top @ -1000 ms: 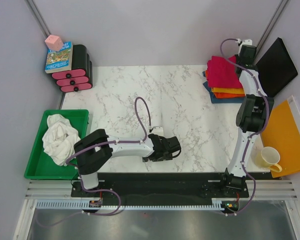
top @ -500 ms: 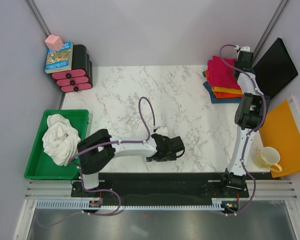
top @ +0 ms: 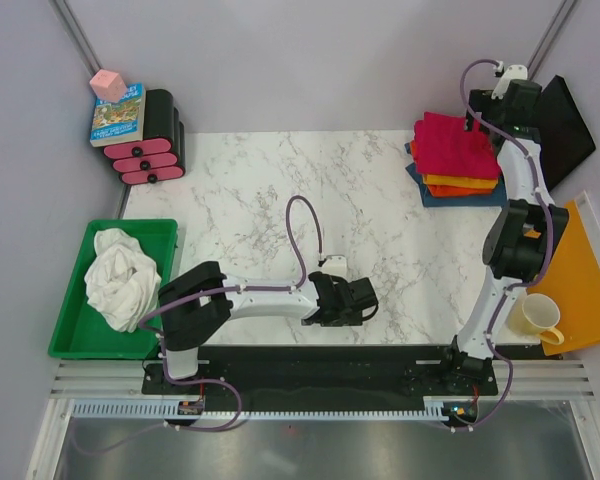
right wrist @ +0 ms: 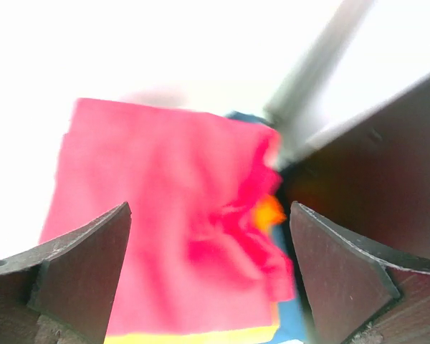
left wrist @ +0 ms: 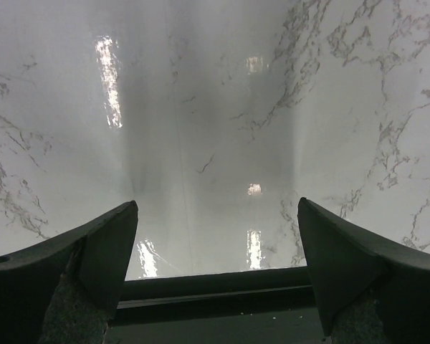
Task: Fold and stack the t-shirts
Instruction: Put the neatly folded tshirt into the corner of the board with the right arm
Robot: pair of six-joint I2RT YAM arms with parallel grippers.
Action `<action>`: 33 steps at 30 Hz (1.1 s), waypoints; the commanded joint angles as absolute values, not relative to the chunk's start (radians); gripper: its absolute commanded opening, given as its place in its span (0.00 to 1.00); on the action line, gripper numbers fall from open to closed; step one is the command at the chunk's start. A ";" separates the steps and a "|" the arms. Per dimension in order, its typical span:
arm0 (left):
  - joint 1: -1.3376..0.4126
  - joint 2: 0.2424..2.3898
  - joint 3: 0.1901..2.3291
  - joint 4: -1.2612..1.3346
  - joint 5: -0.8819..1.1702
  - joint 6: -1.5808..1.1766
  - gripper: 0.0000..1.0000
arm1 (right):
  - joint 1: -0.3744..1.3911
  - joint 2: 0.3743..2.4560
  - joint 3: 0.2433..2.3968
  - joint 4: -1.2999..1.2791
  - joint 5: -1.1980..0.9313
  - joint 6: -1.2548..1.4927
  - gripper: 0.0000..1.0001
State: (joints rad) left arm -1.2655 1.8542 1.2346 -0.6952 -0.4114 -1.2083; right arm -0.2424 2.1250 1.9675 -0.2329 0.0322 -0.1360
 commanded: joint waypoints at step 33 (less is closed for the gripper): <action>-1.325 1.833 1.307 -0.703 -0.426 -1.223 1.00 | -0.305 2.324 2.046 -0.400 -0.170 -0.112 0.36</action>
